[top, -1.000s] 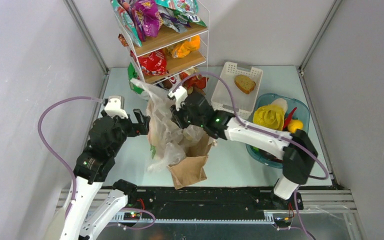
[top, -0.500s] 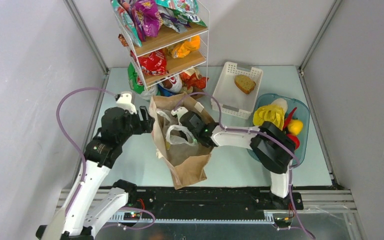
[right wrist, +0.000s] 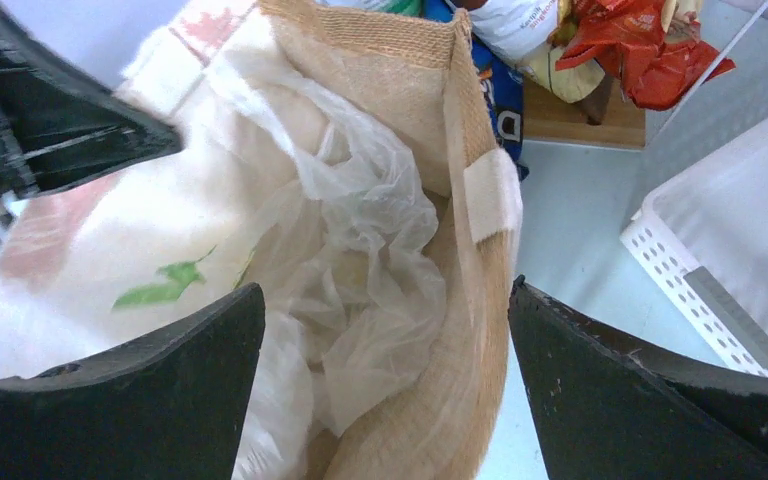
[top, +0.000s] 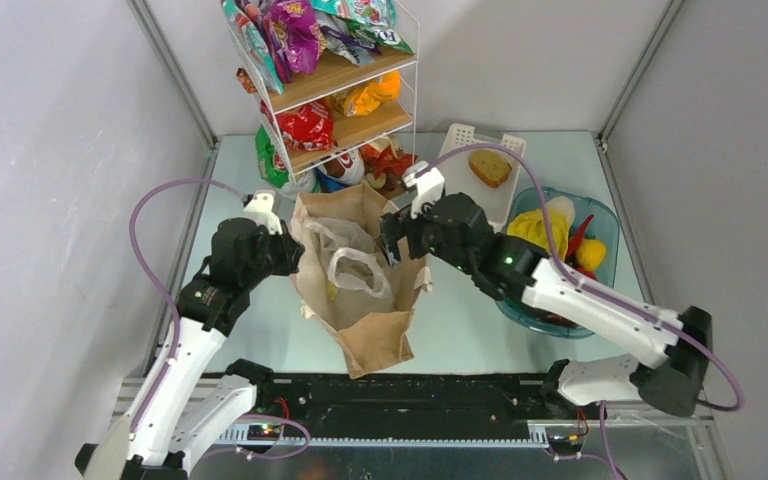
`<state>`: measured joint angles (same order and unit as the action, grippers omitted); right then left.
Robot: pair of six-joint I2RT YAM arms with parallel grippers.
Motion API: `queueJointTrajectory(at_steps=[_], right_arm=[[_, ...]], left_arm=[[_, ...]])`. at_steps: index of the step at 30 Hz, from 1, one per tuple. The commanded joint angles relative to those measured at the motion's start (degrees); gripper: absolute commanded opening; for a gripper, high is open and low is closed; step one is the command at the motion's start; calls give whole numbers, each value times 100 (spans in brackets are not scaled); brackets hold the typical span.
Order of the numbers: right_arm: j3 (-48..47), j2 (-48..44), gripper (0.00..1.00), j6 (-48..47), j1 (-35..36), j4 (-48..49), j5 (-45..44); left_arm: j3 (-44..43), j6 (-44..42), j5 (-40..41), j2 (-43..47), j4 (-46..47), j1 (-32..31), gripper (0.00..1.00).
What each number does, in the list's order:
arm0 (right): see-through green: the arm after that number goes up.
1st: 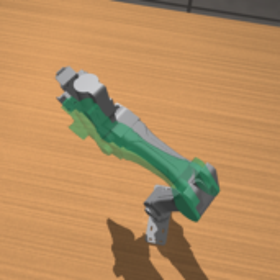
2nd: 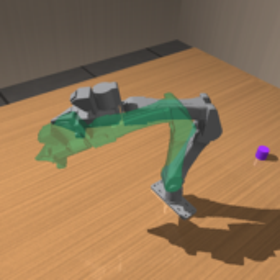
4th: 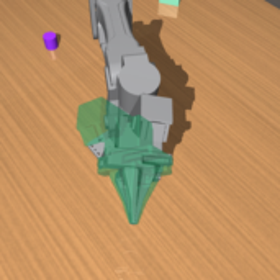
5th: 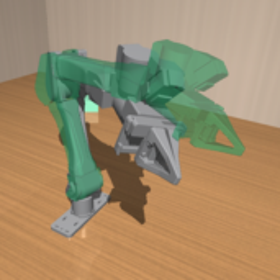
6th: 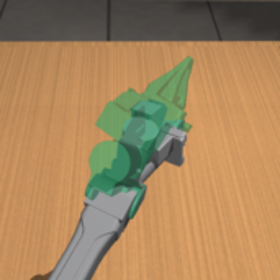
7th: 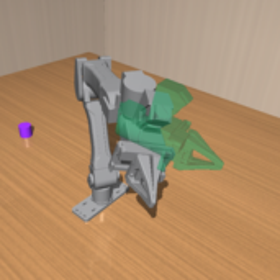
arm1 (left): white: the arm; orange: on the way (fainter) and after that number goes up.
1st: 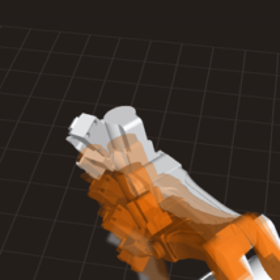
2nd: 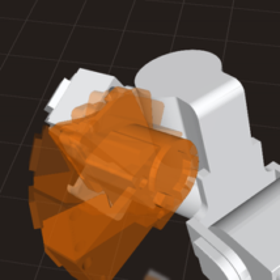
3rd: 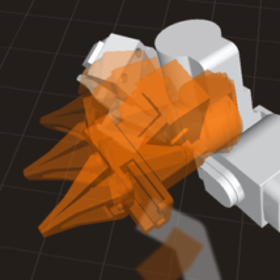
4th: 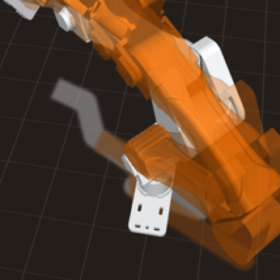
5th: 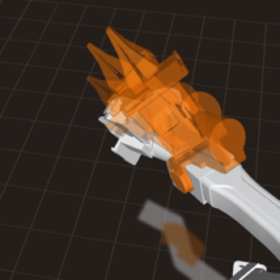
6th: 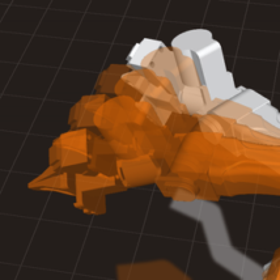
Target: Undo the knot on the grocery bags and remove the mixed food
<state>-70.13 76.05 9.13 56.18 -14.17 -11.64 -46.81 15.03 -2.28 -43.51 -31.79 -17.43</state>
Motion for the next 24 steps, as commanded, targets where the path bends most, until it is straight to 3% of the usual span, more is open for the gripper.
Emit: queueJointTrajectory(at_steps=[1, 9, 12, 19, 20, 21, 22, 23, 24], right_arm=[[287, -698, 95, 97, 156, -275, -2], [835, -1485, 95, 81, 507, 44, 651], [919, -1276, 83, 116, 560, 233, 782], [966, -549, 70, -17, 560, 886, 1092], [966, -473, 60, -30, 556, 1019, 1095], [968, -287, 40, -50, 537, 1077, 1101], [971, -176, 29, -60, 514, 1212, 1097], [967, 55, 11, -44, 459, 1275, 1174], [971, 198, 4, 10, 413, 1340, 1221]], left_arm=[[5, -56, -140, 4, 211, 47, 7], [16, -96, -115, 4, 211, 45, 2], [14, -107, -102, -5, 210, 46, 1], [22, -135, -82, -43, 202, 46, 1], [22, -139, -71, -44, 200, 47, 1], [22, -144, -66, -46, 204, 47, 1], [20, -148, -56, -49, 201, 45, 1], [17, -153, -59, -41, 200, 41, 1], [19, -168, -76, -32, 211, 39, 0]])
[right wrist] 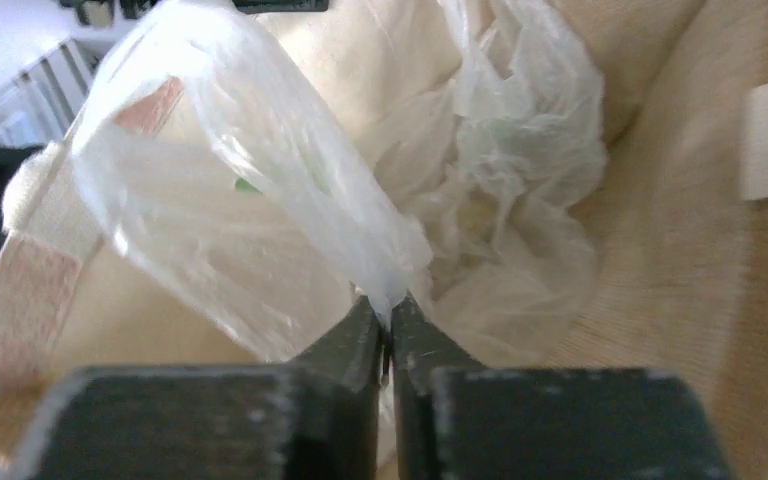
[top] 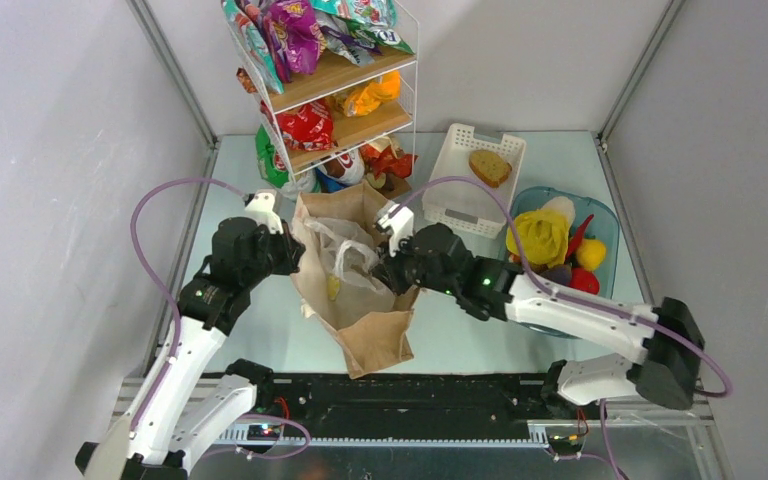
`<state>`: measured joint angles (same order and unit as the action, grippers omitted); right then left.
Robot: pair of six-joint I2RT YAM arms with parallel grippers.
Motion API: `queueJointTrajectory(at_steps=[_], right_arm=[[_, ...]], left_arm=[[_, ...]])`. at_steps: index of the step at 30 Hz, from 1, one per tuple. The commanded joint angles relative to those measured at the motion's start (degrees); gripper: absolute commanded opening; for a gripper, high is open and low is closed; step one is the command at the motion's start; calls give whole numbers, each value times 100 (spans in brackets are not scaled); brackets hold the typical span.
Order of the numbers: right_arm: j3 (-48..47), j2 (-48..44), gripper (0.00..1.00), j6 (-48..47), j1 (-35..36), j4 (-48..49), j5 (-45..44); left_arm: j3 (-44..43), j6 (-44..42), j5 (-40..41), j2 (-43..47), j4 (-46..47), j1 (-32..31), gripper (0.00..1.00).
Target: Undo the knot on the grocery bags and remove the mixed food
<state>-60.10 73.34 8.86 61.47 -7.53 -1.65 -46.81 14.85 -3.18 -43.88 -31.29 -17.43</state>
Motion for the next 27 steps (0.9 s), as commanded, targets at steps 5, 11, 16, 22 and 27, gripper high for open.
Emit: queueJointTrajectory(at_steps=[5, 11, 16, 22, 27], right_arm=[[-62, 1883, 0, 250, -425, 958, 310], [-195, 3027, 0, 540, -428, 848, 281], [-215, 2466, 0, 452, -421, 415, 22], [-263, 1134, 85, 189, -422, -537, -90], [-389, 261, 99, 15, -463, -1347, -55]], left_arm=[[28, -192, -16, 71, 160, 43, 0], [40, -203, -55, 93, 168, 46, 0], [40, -181, 17, 165, 176, 45, 2], [49, -164, 138, 325, 199, 43, 29], [59, -371, 11, 571, 276, 48, 81]])
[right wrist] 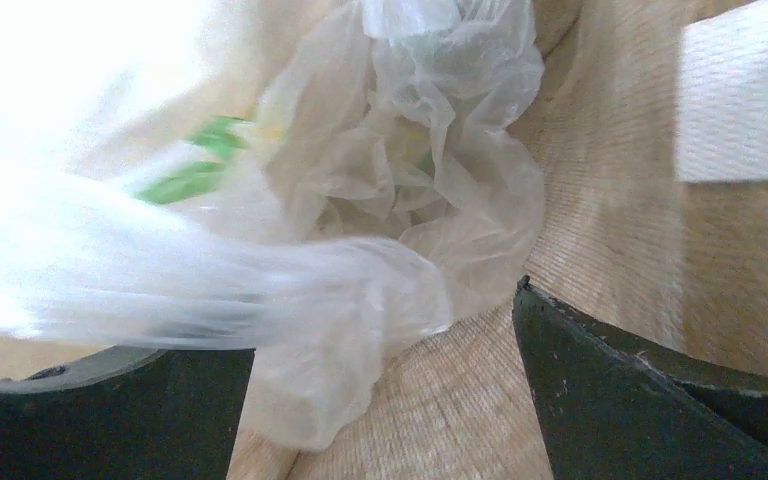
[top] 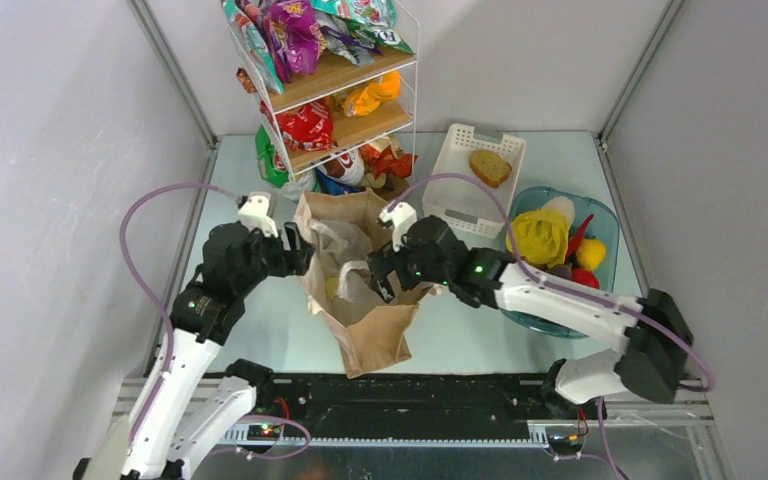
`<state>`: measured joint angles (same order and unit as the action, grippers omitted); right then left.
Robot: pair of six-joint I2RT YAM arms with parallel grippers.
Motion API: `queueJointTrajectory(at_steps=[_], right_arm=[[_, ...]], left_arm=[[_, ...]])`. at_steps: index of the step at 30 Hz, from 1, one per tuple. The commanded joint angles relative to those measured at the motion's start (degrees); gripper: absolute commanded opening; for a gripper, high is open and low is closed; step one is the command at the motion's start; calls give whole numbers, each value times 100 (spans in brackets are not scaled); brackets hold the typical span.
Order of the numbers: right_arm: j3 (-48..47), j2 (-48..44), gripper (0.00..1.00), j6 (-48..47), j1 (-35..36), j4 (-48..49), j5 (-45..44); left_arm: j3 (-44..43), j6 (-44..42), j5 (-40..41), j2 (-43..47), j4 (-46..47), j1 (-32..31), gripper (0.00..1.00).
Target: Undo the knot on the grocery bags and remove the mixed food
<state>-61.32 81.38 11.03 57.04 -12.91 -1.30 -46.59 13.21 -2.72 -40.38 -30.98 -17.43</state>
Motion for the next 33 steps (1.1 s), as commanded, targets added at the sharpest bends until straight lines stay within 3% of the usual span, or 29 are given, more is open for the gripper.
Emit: queueJointTrajectory(at_steps=[1, 2, 4, 15, 21, 28, 33], right_arm=[[-293, -623, 99, -264, -27, -1038, -13], [-346, -758, 99, -288, -59, -1135, 39], [-425, -904, 99, -346, -166, -1401, 143], [-488, -1643, 99, 51, -1282, -1409, 1579], [-415, -1837, 99, 303, -2027, -1271, 1909], [109, -2087, 99, 878, -3165, -1116, 1307], [591, -2297, 99, 1131, -3895, -1207, 27]], left_arm=[[65, -269, -60, 262, 298, 47, 86], [77, -303, -96, 361, 318, 54, 94], [127, -355, -190, 512, 419, 49, 99], [199, -370, 212, 1046, 654, 60, 100], [183, -314, 528, 1080, 649, 161, 100], [229, -88, 1452, 1173, 569, 466, 100], [197, 111, 2275, 1325, 507, 598, 100]])
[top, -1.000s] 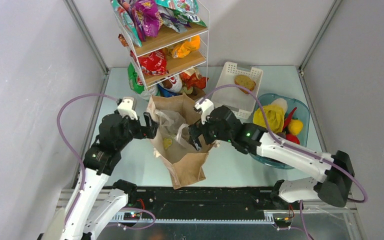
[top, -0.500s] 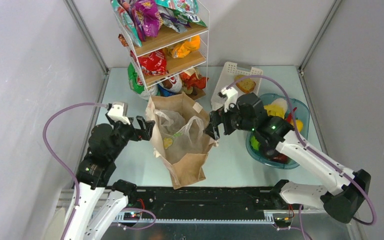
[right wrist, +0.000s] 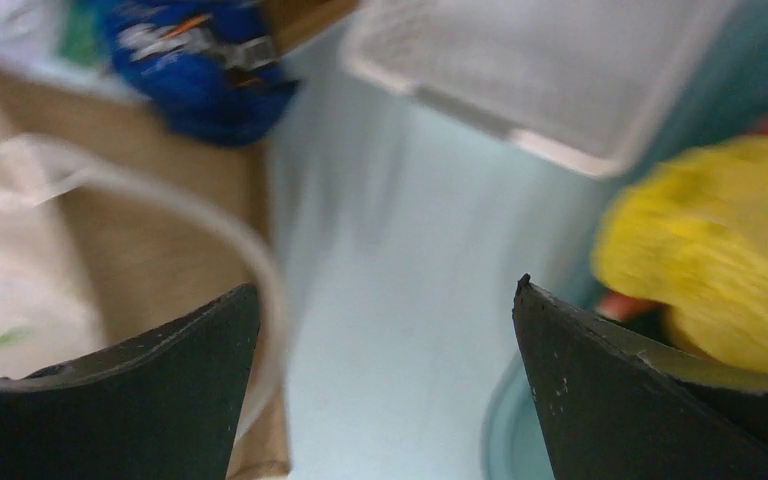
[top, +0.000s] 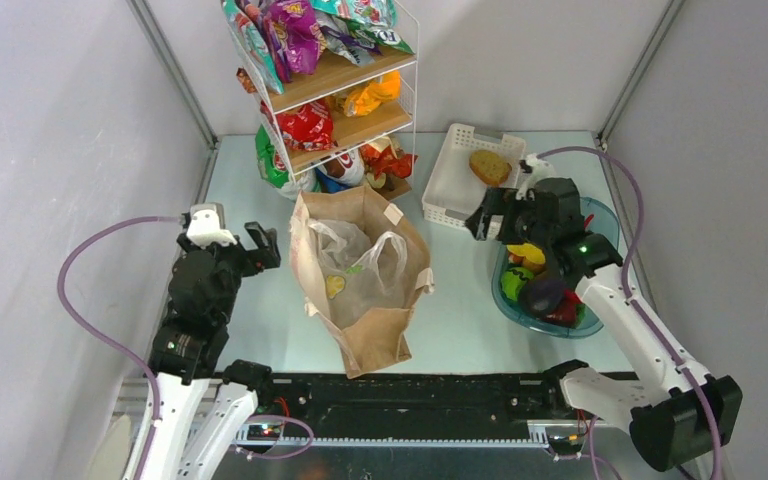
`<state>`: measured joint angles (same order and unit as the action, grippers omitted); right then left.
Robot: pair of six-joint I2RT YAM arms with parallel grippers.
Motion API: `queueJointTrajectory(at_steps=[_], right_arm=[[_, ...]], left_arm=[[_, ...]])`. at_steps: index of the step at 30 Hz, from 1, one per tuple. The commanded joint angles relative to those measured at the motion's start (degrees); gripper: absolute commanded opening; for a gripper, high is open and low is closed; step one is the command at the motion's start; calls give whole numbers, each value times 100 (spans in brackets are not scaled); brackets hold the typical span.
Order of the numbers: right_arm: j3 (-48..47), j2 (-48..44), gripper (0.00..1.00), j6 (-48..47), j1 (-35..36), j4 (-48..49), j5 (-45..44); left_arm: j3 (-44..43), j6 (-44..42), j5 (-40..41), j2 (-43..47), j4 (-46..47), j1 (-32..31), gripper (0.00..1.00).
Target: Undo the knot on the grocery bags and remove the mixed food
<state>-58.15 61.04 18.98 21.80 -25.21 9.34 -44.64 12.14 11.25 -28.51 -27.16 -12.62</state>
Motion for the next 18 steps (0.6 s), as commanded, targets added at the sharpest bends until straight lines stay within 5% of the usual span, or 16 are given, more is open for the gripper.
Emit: queueJointTrajectory(at_steps=[1, 7, 18], right_arm=[[351, -313, 99, 348, -506, 42, -1628], [1007, -856, 99, -23, -683, 625, -3397], [2460, -2900, 99, -1184, -687, 2427, -3583]], left_arm=[[5, 232, 1072, 163, 128, 126, 100], [-23, 267, 1512, 371, 129, 123, 100], [-29, -2, 1329, 740, 136, 124, 100]])
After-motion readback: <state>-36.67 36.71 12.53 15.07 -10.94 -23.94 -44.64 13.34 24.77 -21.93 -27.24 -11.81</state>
